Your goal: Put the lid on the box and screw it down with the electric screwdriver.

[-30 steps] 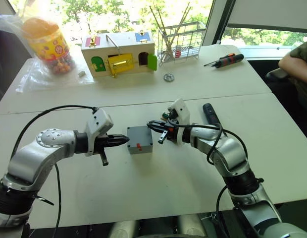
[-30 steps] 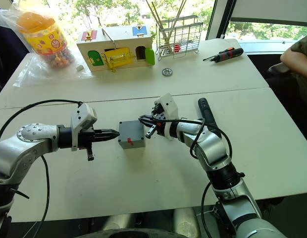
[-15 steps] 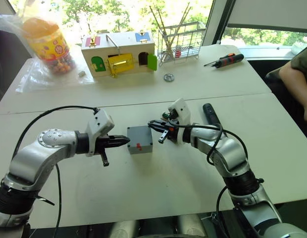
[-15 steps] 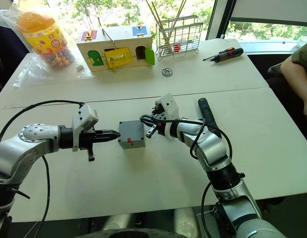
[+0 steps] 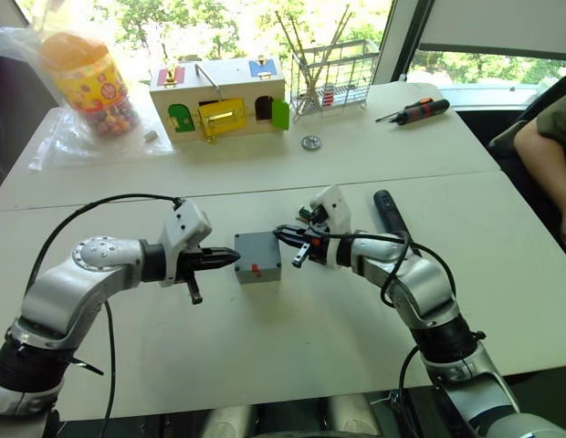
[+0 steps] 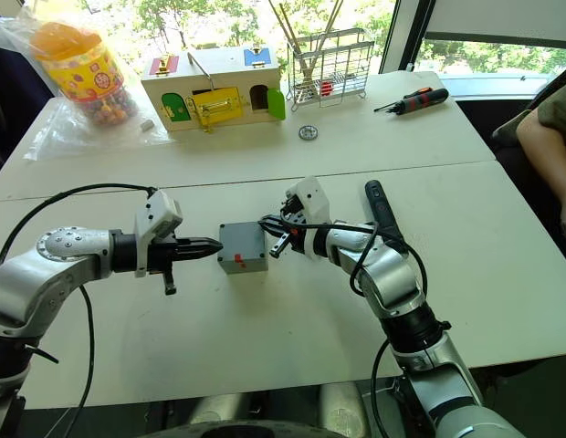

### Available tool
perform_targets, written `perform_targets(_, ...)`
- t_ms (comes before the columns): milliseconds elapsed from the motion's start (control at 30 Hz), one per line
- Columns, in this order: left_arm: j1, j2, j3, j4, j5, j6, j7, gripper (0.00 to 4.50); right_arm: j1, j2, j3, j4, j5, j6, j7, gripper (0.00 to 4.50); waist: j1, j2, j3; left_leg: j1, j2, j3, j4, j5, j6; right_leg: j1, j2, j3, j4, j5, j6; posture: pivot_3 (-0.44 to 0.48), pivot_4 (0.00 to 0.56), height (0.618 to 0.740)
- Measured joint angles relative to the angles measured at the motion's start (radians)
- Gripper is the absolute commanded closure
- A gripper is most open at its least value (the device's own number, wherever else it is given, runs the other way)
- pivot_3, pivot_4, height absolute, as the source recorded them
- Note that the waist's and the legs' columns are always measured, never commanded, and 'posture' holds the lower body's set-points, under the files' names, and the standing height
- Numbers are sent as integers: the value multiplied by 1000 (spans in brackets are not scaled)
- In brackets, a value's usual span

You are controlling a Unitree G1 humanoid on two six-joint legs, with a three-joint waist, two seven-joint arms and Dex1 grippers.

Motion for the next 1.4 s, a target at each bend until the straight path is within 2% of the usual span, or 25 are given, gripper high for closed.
perform_targets(100,-1,0,0,1,1,-1,-2,4500,-1,-1,11,1,-8,-6,12,2173,0,0,0,0,0,0,0,0,0,0,0,0,0,0,0,0,150,740)
perform_targets(167,-1,0,0,2,5,-1,-4,4500,-2,-6,12,1,-9,-6,20,1086,0,0,0,0,0,0,0,0,0,0,0,0,0,0,0,0,150,740)
perform_targets(233,-1,0,0,3,7,-1,-5,4500,-2,-12,12,1,-10,-6,26,254,1,0,0,0,0,0,0,0,0,0,0,0,0,0,0,0,150,740)
perform_targets(267,-1,-1,0,3,7,-1,-7,4500,-2,-15,11,1,-10,-6,27,34,1,0,0,0,0,0,0,0,0,0,0,0,0,0,0,0,150,740)
perform_targets(433,-38,-17,2,20,-2,-1,-25,4500,-7,-49,-29,-40,17,51,35,34,5,0,0,-1,0,0,1,0,0,0,0,0,0,0,0,0,150,740)
perform_targets(533,-84,-23,1,24,-32,3,-55,4500,-54,-101,-166,-124,117,193,36,34,5,0,0,-2,-1,0,1,0,0,-1,-1,0,0,0,0,0,150,740)
perform_targets(667,-167,2,-18,-5,-64,-3,-141,4500,-187,-369,-386,-174,242,439,89,34,10,1,1,-3,-1,0,2,0,1,0,-2,-1,-2,0,0,0,150,740)
perform_targets(767,-198,4,-71,-22,-64,-30,-204,4500,-202,-566,-413,-134,271,554,143,34,3,1,1,-3,-1,1,1,-1,1,0,-2,-1,-3,0,0,0,150,740)
perform_targets(833,-219,1,-108,-28,-59,-53,-236,4500,-198,-684,-364,-70,275,606,185,34,0,1,1,-3,0,3,1,-1,2,-1,-3,0,-2,0,0,0,150,740)
perform_targets(900,-241,-6,-135,-28,-41,-86,-260,4500,-216,-798,-260,21,267,652,235,34,-2,1,1,-2,0,4,1,-4,7,-1,-2,0,-2,0,0,0,150,740)
perform_targets(967,-256,-10,-160,-26,-20,-108,-269,4500,-259,-839,-157,97,252,665,286,34,-5,2,2,-2,0,5,1,-4,7,-1,-2,1,-2,0,0,0,150,740)
perform_targets(1167,-262,1,-202,-25,41,-161,-306,4500,-495,-833,160,376,182,646,494,34,0,2,4,-3,0,7,2,-2,4,-2,-2,2,-3,0,0,0,150,740)
perform_targets(1400,-248,5,-201,-47,64,-162,-292,4500,-656,-723,392,656,73,624,676,34,3,2,5,-4,-1,7,3,-2,4,-2,-2,2,-2,0,0,0,150,740)
